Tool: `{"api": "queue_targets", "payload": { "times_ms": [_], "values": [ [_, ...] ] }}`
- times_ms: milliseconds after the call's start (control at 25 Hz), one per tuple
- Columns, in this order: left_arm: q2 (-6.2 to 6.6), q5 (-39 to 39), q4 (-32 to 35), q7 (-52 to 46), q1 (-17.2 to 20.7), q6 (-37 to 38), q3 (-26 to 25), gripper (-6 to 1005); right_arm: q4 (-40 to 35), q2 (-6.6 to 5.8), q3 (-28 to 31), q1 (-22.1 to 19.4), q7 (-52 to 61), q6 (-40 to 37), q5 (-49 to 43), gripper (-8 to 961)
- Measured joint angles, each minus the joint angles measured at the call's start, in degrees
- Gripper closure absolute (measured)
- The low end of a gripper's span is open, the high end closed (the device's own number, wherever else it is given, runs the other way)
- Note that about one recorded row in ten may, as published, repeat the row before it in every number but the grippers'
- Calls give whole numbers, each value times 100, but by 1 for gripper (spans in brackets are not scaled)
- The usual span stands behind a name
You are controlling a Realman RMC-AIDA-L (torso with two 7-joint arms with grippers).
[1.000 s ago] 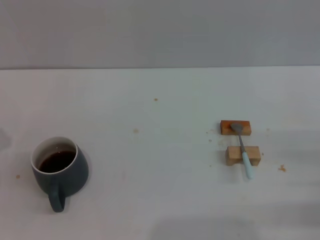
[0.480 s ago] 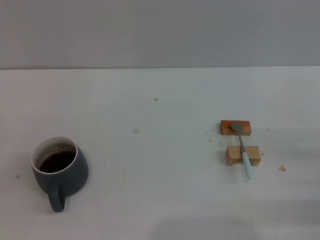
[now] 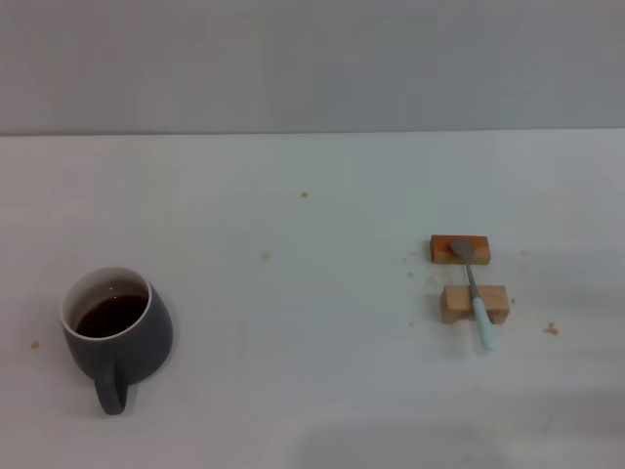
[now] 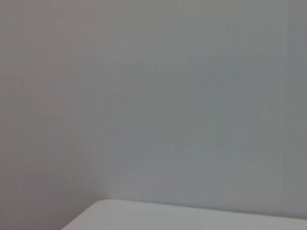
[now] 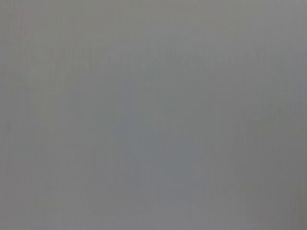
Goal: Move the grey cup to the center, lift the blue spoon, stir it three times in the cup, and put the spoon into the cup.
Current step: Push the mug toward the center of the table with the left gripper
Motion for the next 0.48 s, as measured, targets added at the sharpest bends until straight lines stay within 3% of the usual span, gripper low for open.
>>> {"api": "queue_targets", "payload": {
  "times_ms": [280, 480],
  "values": [
    [-50, 1, -2, -62, 217, 18, 240, 333, 79, 3, -64, 20, 0, 0, 5, 667],
    [-65, -23, -49, -412, 413, 64, 738, 346, 89, -8, -67, 52, 0, 10, 7, 666]
  ]
}}
